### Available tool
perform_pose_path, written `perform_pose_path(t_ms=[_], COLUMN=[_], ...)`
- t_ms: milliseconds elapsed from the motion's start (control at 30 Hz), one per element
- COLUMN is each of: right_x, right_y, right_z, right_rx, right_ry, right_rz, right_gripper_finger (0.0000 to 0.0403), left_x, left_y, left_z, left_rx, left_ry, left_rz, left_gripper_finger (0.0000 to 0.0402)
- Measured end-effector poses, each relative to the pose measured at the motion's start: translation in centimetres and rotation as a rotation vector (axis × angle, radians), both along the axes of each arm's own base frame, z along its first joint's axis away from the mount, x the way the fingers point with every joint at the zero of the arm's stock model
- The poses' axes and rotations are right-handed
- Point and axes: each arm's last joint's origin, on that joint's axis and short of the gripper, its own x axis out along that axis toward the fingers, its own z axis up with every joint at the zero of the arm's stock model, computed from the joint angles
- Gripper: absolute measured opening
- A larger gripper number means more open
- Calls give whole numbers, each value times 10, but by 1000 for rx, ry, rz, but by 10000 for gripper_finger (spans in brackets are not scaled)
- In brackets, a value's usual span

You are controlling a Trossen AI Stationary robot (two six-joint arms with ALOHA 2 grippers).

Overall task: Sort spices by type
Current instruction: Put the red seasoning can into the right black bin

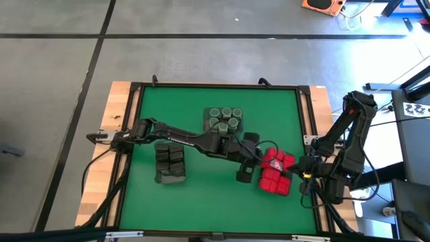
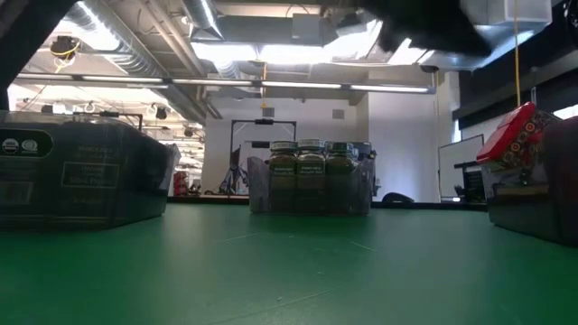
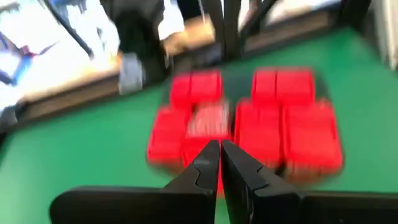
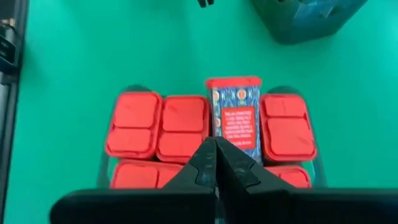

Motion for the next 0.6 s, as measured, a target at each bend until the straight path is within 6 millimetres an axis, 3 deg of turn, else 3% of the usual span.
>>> perform_pose_path(t_ms=[167, 300, 600], right_x=[7, 15, 24], right_y=[-6, -10, -16], right_z=[-17, -27, -29], right_rx=[15, 3, -7], right_ry=[81, 102, 161], right_rz=[-48, -60, -67], right_gripper_finger=[5, 5, 5], left_x=[-4, -5, -4], left_y=[3, 10, 21], left_z=[-21, -56, -106], left_rx=[-2, -7, -100], left_ry=[150, 226, 80], left_rz=[41, 67, 66], left_gripper_finger=[13, 13, 13])
